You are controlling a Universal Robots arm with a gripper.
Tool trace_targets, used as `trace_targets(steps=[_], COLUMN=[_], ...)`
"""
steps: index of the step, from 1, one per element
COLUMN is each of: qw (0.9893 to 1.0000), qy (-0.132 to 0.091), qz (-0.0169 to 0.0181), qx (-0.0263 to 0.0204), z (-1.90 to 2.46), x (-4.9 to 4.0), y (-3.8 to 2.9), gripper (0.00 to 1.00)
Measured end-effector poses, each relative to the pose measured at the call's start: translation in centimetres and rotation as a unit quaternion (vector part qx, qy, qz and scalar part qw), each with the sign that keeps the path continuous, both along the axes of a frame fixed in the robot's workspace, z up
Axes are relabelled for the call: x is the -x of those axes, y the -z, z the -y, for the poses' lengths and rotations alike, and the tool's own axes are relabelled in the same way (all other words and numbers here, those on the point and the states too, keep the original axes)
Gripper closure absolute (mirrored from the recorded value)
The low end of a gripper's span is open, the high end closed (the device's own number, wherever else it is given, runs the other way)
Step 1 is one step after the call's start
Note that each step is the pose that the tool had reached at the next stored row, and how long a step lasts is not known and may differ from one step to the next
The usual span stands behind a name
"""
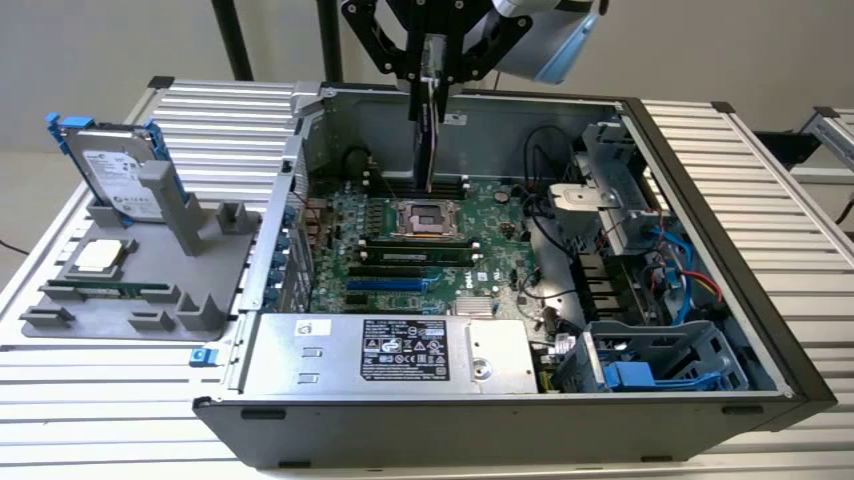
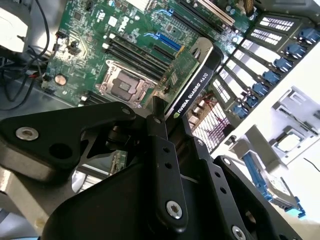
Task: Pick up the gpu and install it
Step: 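Insert the gpu into the slot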
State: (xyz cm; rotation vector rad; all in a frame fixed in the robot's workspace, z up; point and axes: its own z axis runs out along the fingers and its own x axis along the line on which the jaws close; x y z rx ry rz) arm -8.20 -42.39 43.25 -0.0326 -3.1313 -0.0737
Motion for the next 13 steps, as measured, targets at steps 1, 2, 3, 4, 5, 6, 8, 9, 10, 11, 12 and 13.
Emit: trace_targets(steps=[1,2,3,4,5,6,8,9,10,11,12,13], qw=[1.0000,1.0000,1.0000,1.0000,1.0000,0.9999,0.9999,0.9999,0.9998,0.9998,0.9998,0.9997], qy=[-0.001,-0.003,-0.004,-0.006,-0.008,-0.010,-0.014,-0.016,-0.018,-0.019,-0.021,-0.023], qz=[0.0000,0.0000,0.0000,0.0000,0.0000,0.0000,0.0000,0.0000,0.0000,0.0000,0.0000,0.0000], qx=[0.0000,0.0000,0.0000,0.0000,0.0001,0.0001,0.0002,0.0002,0.0002,0.0003,0.0003,0.0003], z=[0.00,0.00,0.00,0.00,0.00,0.00,0.00,0.00,0.00,0.00,0.00,0.00], x=[0.00,0.00,0.00,0.00,0.00,0.00,0.00,0.00,0.00,0.00,0.00,0.00], y=[-0.01,-0.01,-0.02,-0.02,-0.03,-0.04,-0.05,-0.06,-0.06,-0.06,-0.07,-0.07], gripper=[1.00,1.00,1.00,1.00,1.00,1.00,1.00,1.00,1.00,1.00,1.00,1.00])
